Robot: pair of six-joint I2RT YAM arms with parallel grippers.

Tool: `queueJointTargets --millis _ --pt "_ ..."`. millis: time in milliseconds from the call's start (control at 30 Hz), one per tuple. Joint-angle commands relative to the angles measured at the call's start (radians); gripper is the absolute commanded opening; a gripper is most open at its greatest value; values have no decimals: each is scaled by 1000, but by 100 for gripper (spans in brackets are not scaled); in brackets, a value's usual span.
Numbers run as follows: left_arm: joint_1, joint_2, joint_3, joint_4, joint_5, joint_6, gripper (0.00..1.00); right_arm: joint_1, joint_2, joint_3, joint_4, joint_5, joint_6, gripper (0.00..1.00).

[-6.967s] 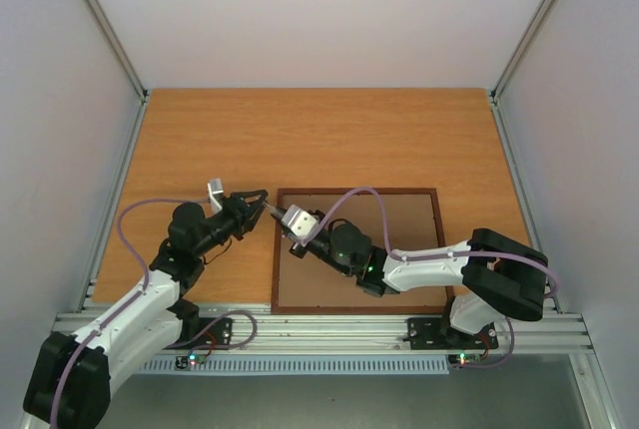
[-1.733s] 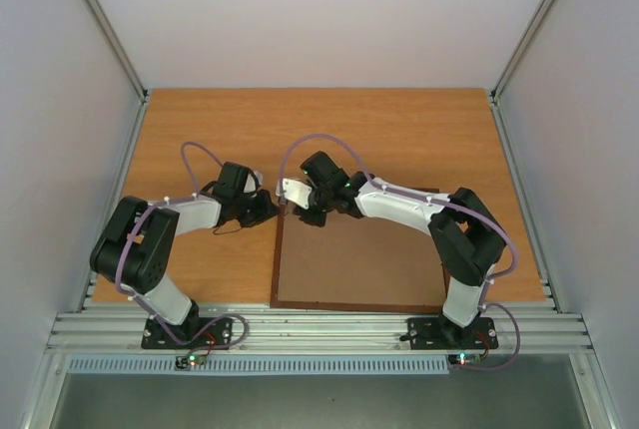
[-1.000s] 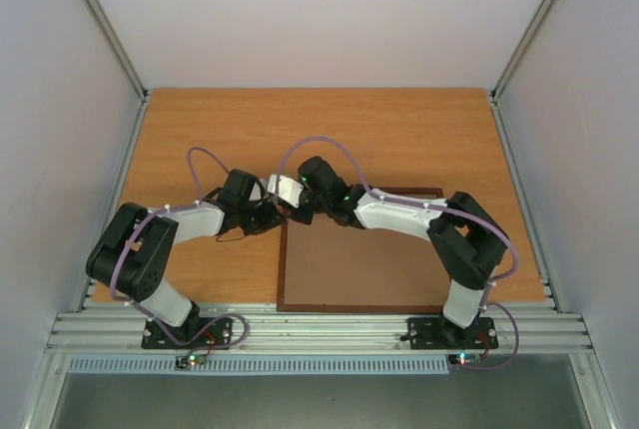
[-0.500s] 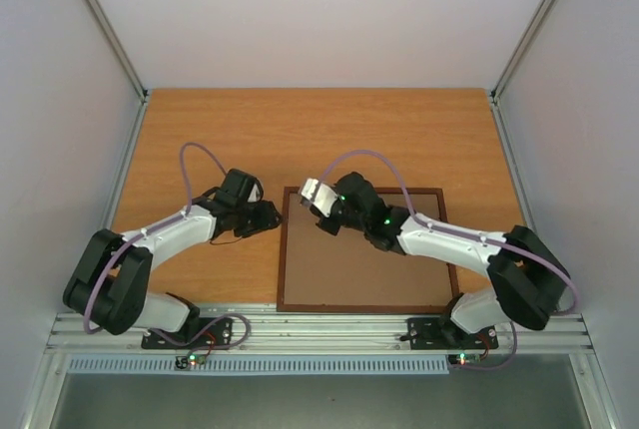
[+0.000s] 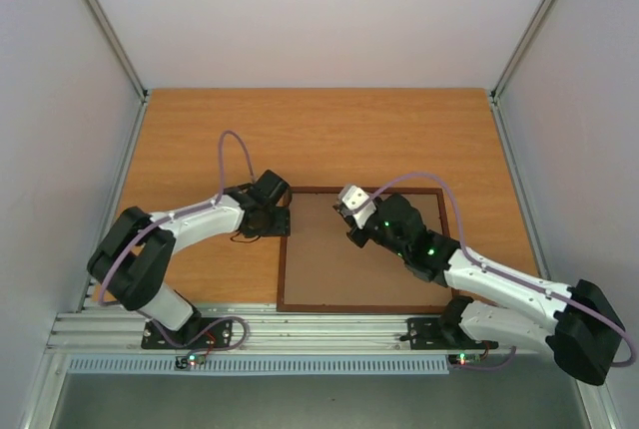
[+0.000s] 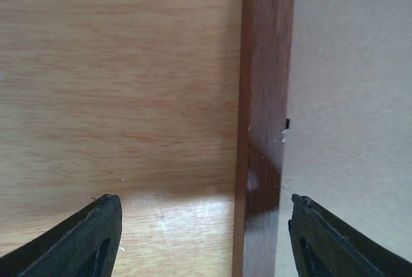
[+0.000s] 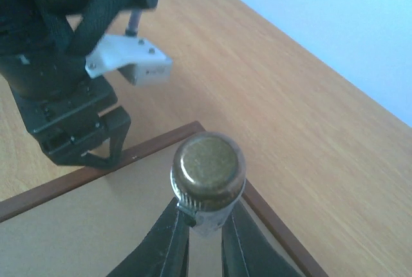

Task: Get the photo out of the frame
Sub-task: Release the photo frame item from the photo frame, then adjust the photo frame at the center of the board.

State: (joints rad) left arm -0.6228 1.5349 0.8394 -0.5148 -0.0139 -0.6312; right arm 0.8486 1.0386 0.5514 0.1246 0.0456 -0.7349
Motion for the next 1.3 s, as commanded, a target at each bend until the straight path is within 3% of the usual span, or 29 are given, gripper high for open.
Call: queueJointTargets --millis 0,667,933,1100,1267 --pt "-42 67 64 -63 -95 -10 72 0 -78 -66 44 52 51 1" --pt "-54 189 161 -153 -159 -33 81 0 -173 -115 62 65 61 1" --pt "-33 256 228 -155 -119 -5 81 0 -155 -113 68 64 61 1" --pt "-25 274 249 -154 -109 3 76 0 -154 -111 66 58 61 1" --pt "-5 267 243 -149 -96 13 62 -1 -152 -111 66 56 61 1"
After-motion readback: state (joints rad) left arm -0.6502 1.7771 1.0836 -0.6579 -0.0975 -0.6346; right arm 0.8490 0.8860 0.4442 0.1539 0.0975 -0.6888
